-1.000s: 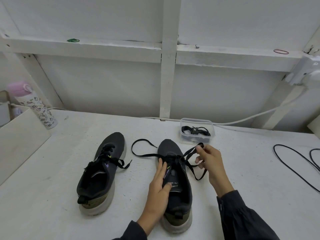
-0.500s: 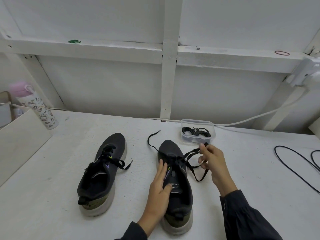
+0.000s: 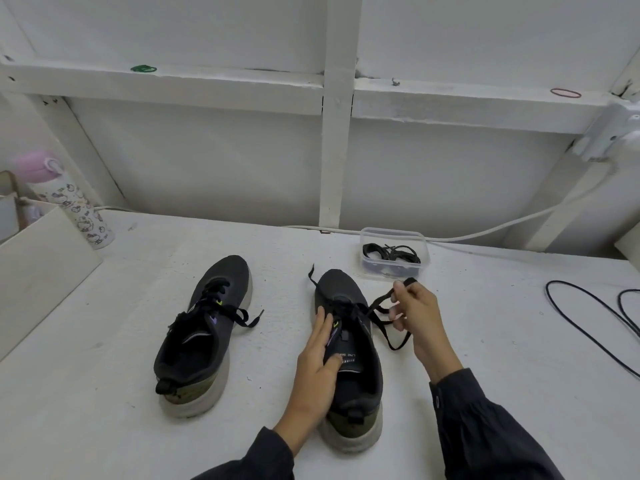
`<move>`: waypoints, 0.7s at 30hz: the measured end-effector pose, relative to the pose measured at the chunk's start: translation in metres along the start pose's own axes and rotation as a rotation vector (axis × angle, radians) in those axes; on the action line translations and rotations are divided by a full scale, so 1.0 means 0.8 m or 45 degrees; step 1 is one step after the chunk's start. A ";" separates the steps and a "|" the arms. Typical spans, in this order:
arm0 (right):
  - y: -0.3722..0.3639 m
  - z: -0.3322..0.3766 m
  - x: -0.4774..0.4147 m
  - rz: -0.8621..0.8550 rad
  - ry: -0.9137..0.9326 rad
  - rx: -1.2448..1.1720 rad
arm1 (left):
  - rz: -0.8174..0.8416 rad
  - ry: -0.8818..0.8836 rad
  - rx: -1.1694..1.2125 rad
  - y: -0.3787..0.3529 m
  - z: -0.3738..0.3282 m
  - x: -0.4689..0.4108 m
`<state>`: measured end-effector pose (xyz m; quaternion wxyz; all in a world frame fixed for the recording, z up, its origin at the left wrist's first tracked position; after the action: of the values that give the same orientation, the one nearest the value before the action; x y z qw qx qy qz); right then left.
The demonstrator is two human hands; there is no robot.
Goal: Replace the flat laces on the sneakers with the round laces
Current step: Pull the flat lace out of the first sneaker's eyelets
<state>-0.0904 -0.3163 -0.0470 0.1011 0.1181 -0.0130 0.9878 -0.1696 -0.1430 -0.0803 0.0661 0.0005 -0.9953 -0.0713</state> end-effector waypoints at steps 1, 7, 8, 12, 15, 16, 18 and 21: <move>-0.003 -0.001 0.002 0.067 -0.036 0.050 | -0.004 -0.002 0.002 0.000 0.000 0.000; -0.027 -0.011 0.028 0.431 -0.100 0.346 | -0.015 -0.008 -0.016 -0.001 0.002 -0.003; -0.025 -0.008 0.026 0.394 -0.061 0.331 | -0.011 -0.006 -0.013 0.000 0.001 -0.003; 0.000 0.004 0.004 -0.024 0.024 -0.003 | 0.004 -0.002 -0.003 0.000 0.002 -0.002; 0.006 0.000 0.003 -0.061 -0.048 -0.022 | -0.003 0.009 0.015 0.000 0.002 -0.002; 0.001 -0.003 0.007 0.047 -0.078 0.071 | -0.006 0.005 0.015 0.000 0.001 -0.002; -0.012 -0.008 0.021 0.294 -0.130 0.254 | -0.010 -0.004 0.009 0.000 0.001 -0.002; -0.022 -0.013 0.030 0.416 -0.103 0.324 | -0.008 -0.005 -0.005 0.000 0.000 -0.002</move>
<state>-0.1117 -0.2938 -0.0516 -0.0767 0.1656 0.0888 0.9792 -0.1679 -0.1429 -0.0808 0.0638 0.0032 -0.9953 -0.0734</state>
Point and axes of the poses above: each hand's wrist, its own x-axis away from the middle knuckle, its own y-axis out of the back of the hand, z = x × y, the point moved 3 cm from there along -x, towards the middle knuckle
